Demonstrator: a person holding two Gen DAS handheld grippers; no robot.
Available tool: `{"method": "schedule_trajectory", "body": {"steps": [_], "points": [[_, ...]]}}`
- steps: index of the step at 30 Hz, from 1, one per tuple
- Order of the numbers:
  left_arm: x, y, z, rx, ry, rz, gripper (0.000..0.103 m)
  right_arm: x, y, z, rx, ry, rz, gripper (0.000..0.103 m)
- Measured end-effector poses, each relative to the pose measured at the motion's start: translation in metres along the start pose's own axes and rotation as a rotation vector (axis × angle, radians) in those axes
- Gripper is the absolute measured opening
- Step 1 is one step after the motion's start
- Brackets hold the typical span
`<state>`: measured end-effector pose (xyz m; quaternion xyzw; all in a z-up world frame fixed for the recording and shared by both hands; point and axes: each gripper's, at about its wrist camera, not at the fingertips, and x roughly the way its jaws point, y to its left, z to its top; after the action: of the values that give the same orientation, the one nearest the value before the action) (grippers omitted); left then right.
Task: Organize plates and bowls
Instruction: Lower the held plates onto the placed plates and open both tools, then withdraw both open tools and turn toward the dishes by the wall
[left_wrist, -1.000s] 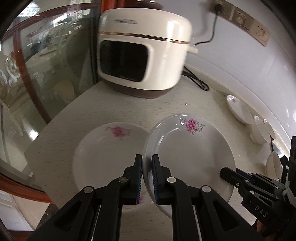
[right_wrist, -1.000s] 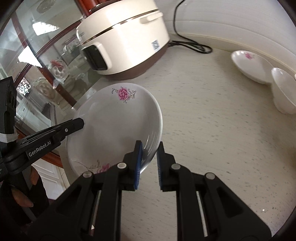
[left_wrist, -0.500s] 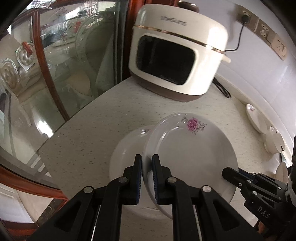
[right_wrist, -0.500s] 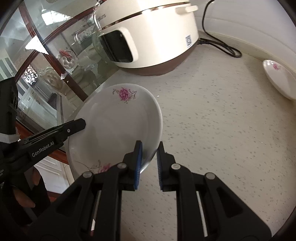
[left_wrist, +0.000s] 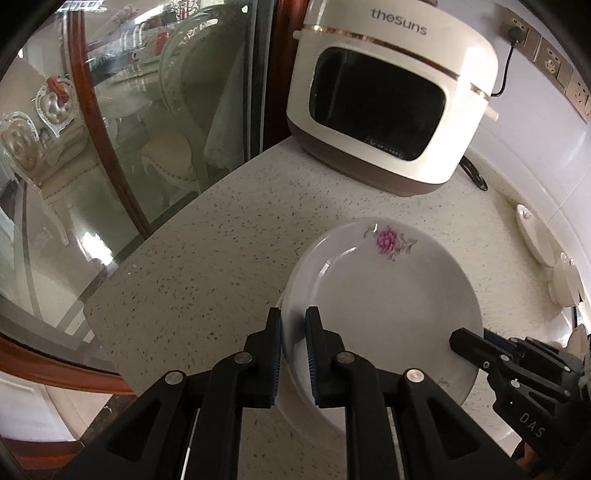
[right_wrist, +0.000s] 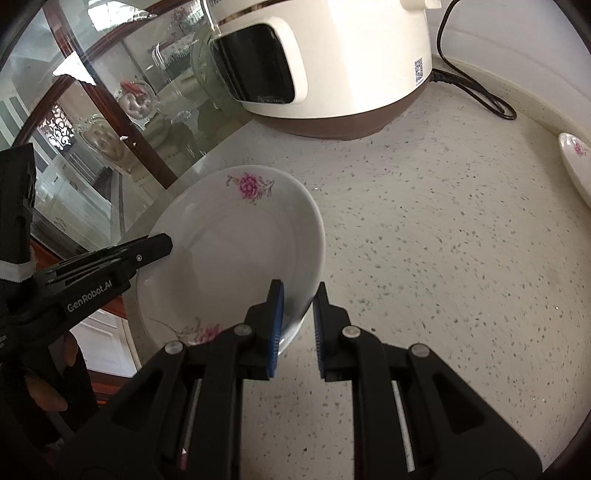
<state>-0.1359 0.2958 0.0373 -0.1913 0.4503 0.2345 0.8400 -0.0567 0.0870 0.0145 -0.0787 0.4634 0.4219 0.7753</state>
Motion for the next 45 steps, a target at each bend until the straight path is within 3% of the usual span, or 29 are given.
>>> {"method": "schedule_trajectory", "body": {"steps": [19,26,29,31,33,45], "points": [[-0.008,-0.004,-0.01,0.039,0.007,0.065,0.015,-0.006,0.024,-0.006,-0.145,-0.012,-0.032,0.019],[-0.014,-0.012,-0.014,0.063,-0.002,0.097,0.017,-0.005,0.027,-0.006,-0.165,0.015,-0.024,0.038],[-0.015,-0.011,-0.015,0.056,-0.004,0.124,0.03,-0.005,0.028,-0.008,-0.174,0.022,-0.021,0.06],[-0.02,-0.011,-0.017,0.041,-0.02,0.137,0.05,-0.012,0.029,-0.008,-0.188,-0.008,-0.023,0.065],[-0.026,-0.013,-0.017,0.04,-0.047,0.154,0.058,-0.018,0.029,-0.008,-0.201,-0.032,-0.034,0.069],[-0.04,-0.048,-0.02,0.128,-0.099,0.155,0.069,-0.041,-0.002,-0.02,-0.128,-0.08,-0.075,0.072]]}}
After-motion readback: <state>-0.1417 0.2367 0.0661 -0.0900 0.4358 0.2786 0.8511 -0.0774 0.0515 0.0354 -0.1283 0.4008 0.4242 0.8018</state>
